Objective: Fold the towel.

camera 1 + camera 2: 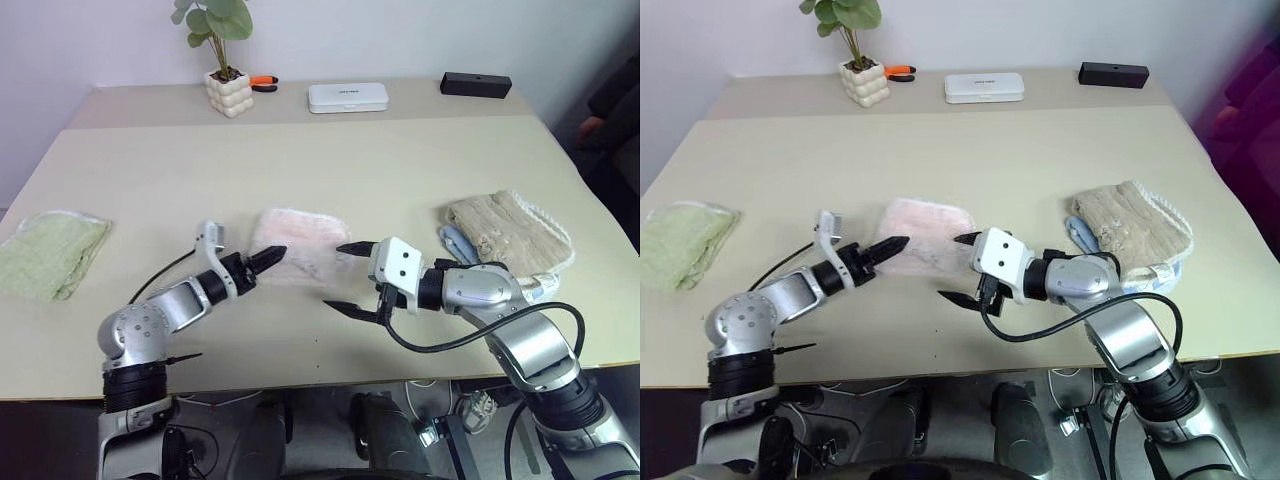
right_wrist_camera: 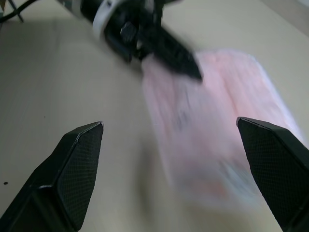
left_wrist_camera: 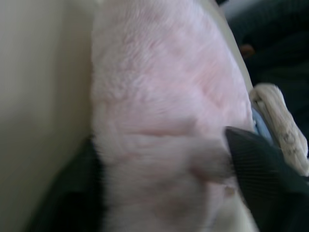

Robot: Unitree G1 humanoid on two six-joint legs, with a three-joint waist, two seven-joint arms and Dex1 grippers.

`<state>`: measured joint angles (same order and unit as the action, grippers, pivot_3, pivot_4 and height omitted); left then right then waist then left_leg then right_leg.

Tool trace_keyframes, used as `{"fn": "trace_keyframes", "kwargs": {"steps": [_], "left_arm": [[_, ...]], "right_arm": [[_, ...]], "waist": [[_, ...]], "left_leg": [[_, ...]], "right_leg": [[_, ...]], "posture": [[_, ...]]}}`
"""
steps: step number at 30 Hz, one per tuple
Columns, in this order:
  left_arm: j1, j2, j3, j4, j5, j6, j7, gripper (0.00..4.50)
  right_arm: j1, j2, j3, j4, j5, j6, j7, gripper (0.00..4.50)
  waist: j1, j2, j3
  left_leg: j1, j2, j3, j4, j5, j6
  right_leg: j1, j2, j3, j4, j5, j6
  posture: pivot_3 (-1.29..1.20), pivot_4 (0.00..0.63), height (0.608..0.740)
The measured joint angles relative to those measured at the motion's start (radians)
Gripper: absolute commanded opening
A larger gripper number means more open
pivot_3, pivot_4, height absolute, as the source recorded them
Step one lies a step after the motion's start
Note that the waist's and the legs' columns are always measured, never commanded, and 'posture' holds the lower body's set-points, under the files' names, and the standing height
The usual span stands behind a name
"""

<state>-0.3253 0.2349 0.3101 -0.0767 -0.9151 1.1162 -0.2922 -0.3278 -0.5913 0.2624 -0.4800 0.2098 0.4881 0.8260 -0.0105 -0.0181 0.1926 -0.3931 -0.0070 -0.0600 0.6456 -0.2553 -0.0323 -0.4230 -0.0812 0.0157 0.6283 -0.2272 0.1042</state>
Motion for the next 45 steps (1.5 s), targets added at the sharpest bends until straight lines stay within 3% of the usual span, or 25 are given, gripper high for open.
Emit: {"fn": "trace_keyframes", "kwargs": {"steps": [3,4,8,11,16,22,30,31,32,38,41,45], "left_arm": [[0.008,-0.034,0.006,0.000,0.000,-0.014,0.035,0.14],[0.008,-0.039,0.012,-0.005,-0.003,-0.017,0.039,0.06],[0.007,-0.073,0.039,-0.006,-0.002,-0.082,0.075,0.06],[-0.044,-0.096,0.143,-0.005,0.013,-0.247,0.156,0.06],[-0.161,0.030,0.380,-0.008,0.059,-0.528,0.314,0.06],[-0.097,0.153,0.621,0.111,0.071,-0.697,0.408,0.06],[0.070,0.047,0.688,0.132,0.008,-0.724,0.470,0.06],[0.079,0.046,0.687,0.124,0.003,-0.729,0.469,0.79],[0.088,0.040,0.685,0.105,-0.011,-0.732,0.466,1.01],[0.110,0.037,0.689,0.044,-0.060,-0.780,0.472,4.01],[0.148,0.065,0.707,0.011,-0.057,-0.808,0.511,4.01],[0.234,0.183,0.693,-0.075,-0.003,-0.820,0.478,4.01]], "right_arm": [[0.005,0.001,0.000,-0.022,0.000,0.007,-0.014,4.50],[0.005,0.001,0.000,-0.027,0.000,0.007,-0.016,4.50],[0.006,0.003,0.007,-0.029,-0.007,0.008,-0.027,4.50],[0.005,0.010,0.014,-0.029,-0.013,0.008,-0.036,4.50],[0.005,0.011,0.016,-0.028,-0.017,0.006,-0.036,4.50],[0.001,0.013,0.031,-0.010,-0.021,-0.016,-0.020,4.50],[-0.006,0.016,0.038,0.037,-0.034,-0.060,0.006,4.50],[-0.005,0.016,0.038,0.037,-0.035,-0.062,0.007,4.50],[-0.005,0.016,0.038,0.038,-0.038,-0.062,0.008,4.50],[-0.013,0.016,0.039,0.059,-0.040,-0.081,0.030,4.50],[-0.022,0.018,0.037,0.088,-0.039,-0.092,0.041,4.50],[-0.062,0.043,0.003,0.150,-0.018,-0.092,0.040,4.50]], "waist": [[0.000,0.000,0.000],[0.000,0.000,0.000],[0.000,0.000,0.000],[-0.001,-0.003,0.001],[-0.005,-0.003,0.002],[-0.002,-0.004,0.001],[0.022,-0.012,-0.002],[0.022,-0.012,-0.002],[0.022,-0.012,-0.002],[0.020,-0.012,-0.002],[0.013,-0.012,-0.002],[0.008,-0.013,-0.002]], "left_leg": [[0.000,0.000,0.000,0.000,0.000,0.000],[0.000,0.000,0.000,0.000,0.000,0.000],[0.000,0.000,0.000,0.000,0.000,0.000],[0.000,0.001,-0.001,0.000,0.000,0.000],[0.000,0.001,0.001,-0.002,0.000,0.000],[0.000,0.000,0.001,-0.001,-0.001,-0.001],[0.000,0.001,0.000,0.001,0.000,-0.002],[0.000,0.001,0.000,0.001,-0.001,-0.002],[0.000,0.001,0.000,0.001,-0.001,-0.002],[0.000,0.001,0.000,0.000,-0.001,-0.002],[0.000,0.001,0.000,-0.001,-0.001,-0.002],[0.000,0.002,0.000,-0.001,-0.001,-0.002]], "right_leg": [[0.000,0.000,0.000,0.000,0.000,0.000],[0.000,0.000,0.000,0.000,0.000,0.000],[0.000,0.000,0.000,0.000,0.000,-0.001],[-0.001,0.001,0.000,0.000,0.000,-0.001],[-0.001,0.001,0.001,-0.001,0.000,0.000],[-0.001,0.000,0.000,-0.002,0.000,0.000],[0.003,0.000,-0.001,-0.005,-0.001,-0.002],[0.003,0.000,-0.001,-0.005,-0.001,-0.003],[0.003,0.000,-0.001,-0.006,-0.001,-0.003],[0.003,0.000,-0.001,-0.007,-0.001,-0.003],[0.003,0.001,-0.001,-0.007,-0.001,-0.003],[0.004,0.001,-0.001,-0.008,-0.001,-0.004]], "posture": [[0.00,0.150,0.738],[0.00,0.150,0.738],[0.00,0.150,0.738],[0.00,0.150,0.738],[0.00,0.150,0.738],[0.00,0.150,0.738],[0.00,0.150,0.738],[0.00,0.150,0.738],[0.00,0.150,0.738],[0.00,0.150,0.738],[0.00,0.150,0.738],[0.00,0.150,0.738]]}}
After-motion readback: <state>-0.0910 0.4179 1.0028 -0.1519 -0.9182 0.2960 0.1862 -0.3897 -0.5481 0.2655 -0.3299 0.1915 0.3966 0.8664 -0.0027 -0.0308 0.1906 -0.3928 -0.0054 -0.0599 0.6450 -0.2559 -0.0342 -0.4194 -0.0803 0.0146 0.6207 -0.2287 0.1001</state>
